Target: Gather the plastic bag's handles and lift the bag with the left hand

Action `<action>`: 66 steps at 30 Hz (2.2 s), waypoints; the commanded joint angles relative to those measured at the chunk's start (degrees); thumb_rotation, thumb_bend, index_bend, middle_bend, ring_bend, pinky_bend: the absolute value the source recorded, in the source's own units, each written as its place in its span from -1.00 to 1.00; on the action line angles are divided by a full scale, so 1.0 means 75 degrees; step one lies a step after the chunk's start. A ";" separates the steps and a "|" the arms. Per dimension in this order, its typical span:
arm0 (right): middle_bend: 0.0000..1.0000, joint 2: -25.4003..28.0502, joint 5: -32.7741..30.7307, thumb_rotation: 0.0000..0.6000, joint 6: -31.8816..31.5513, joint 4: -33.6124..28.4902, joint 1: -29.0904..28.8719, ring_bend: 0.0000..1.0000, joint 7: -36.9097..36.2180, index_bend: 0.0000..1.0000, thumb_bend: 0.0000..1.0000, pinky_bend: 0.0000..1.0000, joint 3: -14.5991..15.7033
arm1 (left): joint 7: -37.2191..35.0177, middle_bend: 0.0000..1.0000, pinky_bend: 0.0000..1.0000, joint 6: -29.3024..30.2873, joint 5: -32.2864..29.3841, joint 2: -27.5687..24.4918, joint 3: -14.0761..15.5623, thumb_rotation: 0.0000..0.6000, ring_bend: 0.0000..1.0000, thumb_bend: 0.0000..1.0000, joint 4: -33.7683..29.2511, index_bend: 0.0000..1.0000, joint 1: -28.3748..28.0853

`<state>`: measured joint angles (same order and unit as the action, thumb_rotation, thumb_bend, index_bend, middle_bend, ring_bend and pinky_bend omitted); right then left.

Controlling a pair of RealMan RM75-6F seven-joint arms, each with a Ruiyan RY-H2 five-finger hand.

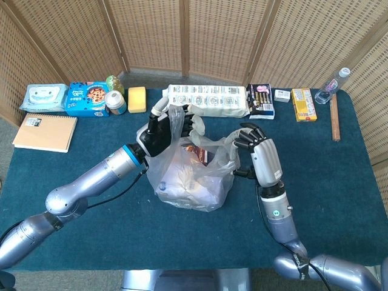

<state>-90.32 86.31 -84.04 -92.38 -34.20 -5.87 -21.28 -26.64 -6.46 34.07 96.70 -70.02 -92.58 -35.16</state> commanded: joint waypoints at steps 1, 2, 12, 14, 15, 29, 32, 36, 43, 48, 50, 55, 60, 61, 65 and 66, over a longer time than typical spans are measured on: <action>0.01 0.0039 -0.0143 1.00 -0.0041 -0.0143 0.0012 -0.17 -0.0110 0.46 -0.62 -0.54 -0.0122 | 0.0199 -0.01 -0.07 0.0019 0.0208 0.0052 0.0002 -1.00 -0.14 -0.56 -0.0058 -0.27 0.0087; 0.02 0.0056 -0.0204 1.00 -0.0033 -0.0209 0.0014 -0.17 -0.0155 0.46 -0.62 -0.54 -0.0161 | 0.0238 -0.01 -0.07 0.0030 0.0251 0.0069 0.0004 -1.00 -0.14 -0.56 -0.0065 -0.27 0.0098; 0.02 0.0244 -0.0511 1.00 -0.0059 -0.0806 0.0042 -0.17 -0.0507 0.46 -0.62 -0.54 -0.0432 | 0.0854 -0.01 -0.11 -0.0183 0.0789 0.0206 0.0039 -1.00 -0.16 -0.56 -0.0088 -0.27 0.0174; 0.02 0.0256 -0.0542 1.00 -0.0052 -0.0886 0.0031 -0.17 -0.0576 0.46 -0.62 -0.54 -0.0467 | 0.0959 -0.01 -0.13 -0.0214 0.0859 0.0237 0.0058 -1.00 -0.18 -0.56 -0.0071 -0.27 0.0165; 0.02 0.0266 -0.0538 1.00 -0.0062 -0.0909 0.0024 -0.17 -0.0576 0.45 -0.62 -0.54 -0.0483 | 0.1022 -0.01 -0.13 -0.0228 0.0897 0.0252 0.0058 -1.00 -0.18 -0.56 -0.0067 -0.27 0.0160; -0.17 0.0462 -0.1048 1.00 0.0062 -0.1316 0.0003 -0.39 -0.0700 0.08 -0.73 -0.63 -0.0793 | 0.1459 -0.06 -0.14 -0.0739 0.0869 0.0225 -0.0092 -1.00 -0.27 -0.55 0.0082 -0.27 0.0249; -0.19 0.0515 -0.1208 1.00 0.0153 -0.1308 -0.0043 -0.42 -0.0788 0.05 -0.75 -0.65 -0.0914 | 0.1533 -0.08 -0.16 -0.0844 0.0827 0.0145 -0.0090 -1.00 -0.28 -0.55 0.0153 -0.27 0.0246; -0.22 0.0571 -0.1293 1.00 0.0157 -0.1348 -0.0047 -0.45 -0.0826 0.01 -0.76 -0.67 -0.0989 | 0.1648 -0.11 -0.18 -0.1001 0.0780 0.0057 -0.0074 -1.00 -0.32 -0.55 0.0216 -0.27 0.0233; -0.25 0.0720 -0.1412 1.00 0.0179 -0.1505 -0.0037 -0.50 -0.0910 -0.04 -0.77 -0.71 -0.1108 | 0.1821 -0.18 -0.23 -0.1234 0.0633 -0.0029 -0.0009 -1.00 -0.39 -0.58 0.0330 -0.27 0.0181; -0.27 0.0834 -0.1490 1.00 0.0211 -0.1645 -0.0039 -0.52 -0.0934 -0.07 -0.77 -0.73 -0.1177 | 0.1942 -0.22 -0.25 -0.1282 0.0531 -0.0048 0.0033 -1.00 -0.44 -0.61 0.0383 -0.27 0.0135; -0.28 0.0878 -0.1501 1.00 0.0221 -0.1739 -0.0037 -0.53 -0.0903 -0.08 -0.78 -0.74 -0.1178 | 0.1970 -0.23 -0.26 -0.1264 0.0494 -0.0052 0.0064 -1.00 -0.45 -0.61 0.0401 -0.27 0.0102; -0.29 0.0944 -0.1609 1.00 0.0310 -0.1922 -0.0095 -0.55 -0.0816 -0.09 -0.78 -0.76 -0.1221 | 0.2022 -0.25 -0.28 -0.1251 0.0447 -0.0088 0.0159 -1.00 -0.48 -0.62 0.0380 -0.27 -0.0013; -0.31 0.1015 -0.1759 1.00 0.0394 -0.2102 -0.0146 -0.57 -0.0650 -0.11 -0.78 -0.76 -0.1254 | 0.2070 -0.28 -0.28 -0.1342 0.0374 -0.0125 0.0241 -1.00 -0.50 -0.62 0.0334 -0.27 -0.0071; -0.31 0.1030 -0.1781 1.00 0.0413 -0.2126 -0.0165 -0.57 -0.0607 -0.11 -0.78 -0.76 -0.1264 | 0.2088 -0.28 -0.28 -0.1370 0.0358 -0.0135 0.0252 -1.00 -0.50 -0.62 0.0328 -0.27 -0.0073; -0.32 0.1059 -0.1893 1.00 0.0472 -0.2159 -0.0224 -0.58 -0.0544 -0.11 -0.78 -0.77 -0.1321 | 0.2120 -0.28 -0.28 -0.1440 0.0293 -0.0183 0.0268 -1.00 -0.50 -0.63 0.0332 -0.27 -0.0049; -0.32 0.1062 -0.1937 1.00 0.0495 -0.2168 -0.0247 -0.58 -0.0527 -0.11 -0.78 -0.77 -0.1340 | 0.2120 -0.28 -0.28 -0.1482 0.0263 -0.0203 0.0277 -1.00 -0.50 -0.63 0.0344 -0.27 -0.0043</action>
<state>-82.40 71.97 -80.48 -108.58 -35.91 -9.93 -31.20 -10.75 -17.44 36.17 95.27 -68.00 -90.05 -35.52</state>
